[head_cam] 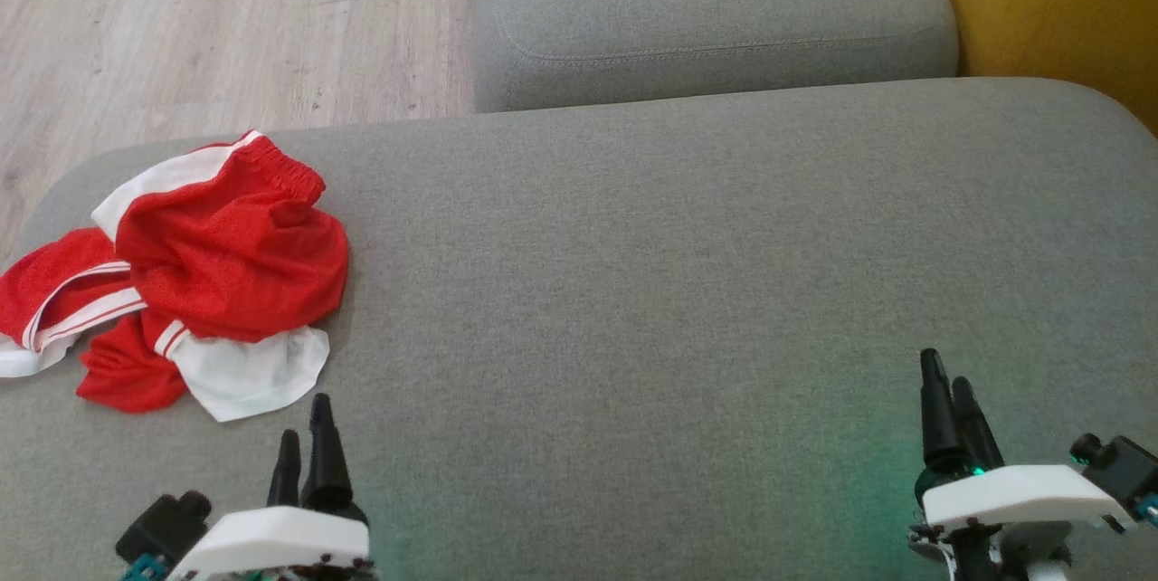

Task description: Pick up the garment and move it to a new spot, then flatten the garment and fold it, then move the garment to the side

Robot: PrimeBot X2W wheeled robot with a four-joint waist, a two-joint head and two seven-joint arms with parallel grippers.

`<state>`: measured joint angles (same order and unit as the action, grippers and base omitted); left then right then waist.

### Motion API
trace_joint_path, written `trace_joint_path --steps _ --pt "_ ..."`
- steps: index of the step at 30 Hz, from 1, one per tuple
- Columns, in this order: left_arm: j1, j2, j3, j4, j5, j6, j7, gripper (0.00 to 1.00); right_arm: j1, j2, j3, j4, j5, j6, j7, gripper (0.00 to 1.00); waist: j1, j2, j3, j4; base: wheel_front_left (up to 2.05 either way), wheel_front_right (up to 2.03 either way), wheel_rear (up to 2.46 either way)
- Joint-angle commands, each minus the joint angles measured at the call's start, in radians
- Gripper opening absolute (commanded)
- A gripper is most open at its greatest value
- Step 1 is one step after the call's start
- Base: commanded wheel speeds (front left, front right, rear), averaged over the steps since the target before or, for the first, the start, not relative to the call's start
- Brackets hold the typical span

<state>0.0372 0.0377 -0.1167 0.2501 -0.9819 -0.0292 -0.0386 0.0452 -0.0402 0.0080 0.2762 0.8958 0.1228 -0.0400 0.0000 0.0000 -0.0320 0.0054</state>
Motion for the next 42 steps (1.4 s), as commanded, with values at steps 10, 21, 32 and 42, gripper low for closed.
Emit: trace_joint_path --steps 10,21,32,42 --pt "-0.044 0.008 -0.025 -0.060 0.146 0.023 -0.043 1.00 -0.027 -0.009 0.037 -0.058 -0.154 0.005 -0.043 1.00 0.0000 0.0000 -0.006 0.004 0.00 0.00 0.00" --pt "-0.047 0.009 -0.052 -0.086 0.291 0.043 -0.075 1.00 -0.024 -0.008 0.064 -0.076 -0.298 0.006 -0.075 1.00 0.0000 0.0000 -0.012 0.006 0.00 0.00 0.00" --pt "-0.050 0.010 -0.084 -0.114 0.447 0.076 -0.111 1.00 -0.026 -0.009 0.091 -0.105 -0.461 0.006 -0.110 1.00 0.0000 0.0000 -0.019 0.006 0.00 0.00 0.00" --pt "-0.049 0.011 -0.098 -0.113 0.523 0.095 -0.138 1.00 -0.023 -0.009 0.103 -0.111 -0.587 0.007 -0.137 1.00 0.0000 0.0000 -0.019 0.010 0.00 0.00 0.00"
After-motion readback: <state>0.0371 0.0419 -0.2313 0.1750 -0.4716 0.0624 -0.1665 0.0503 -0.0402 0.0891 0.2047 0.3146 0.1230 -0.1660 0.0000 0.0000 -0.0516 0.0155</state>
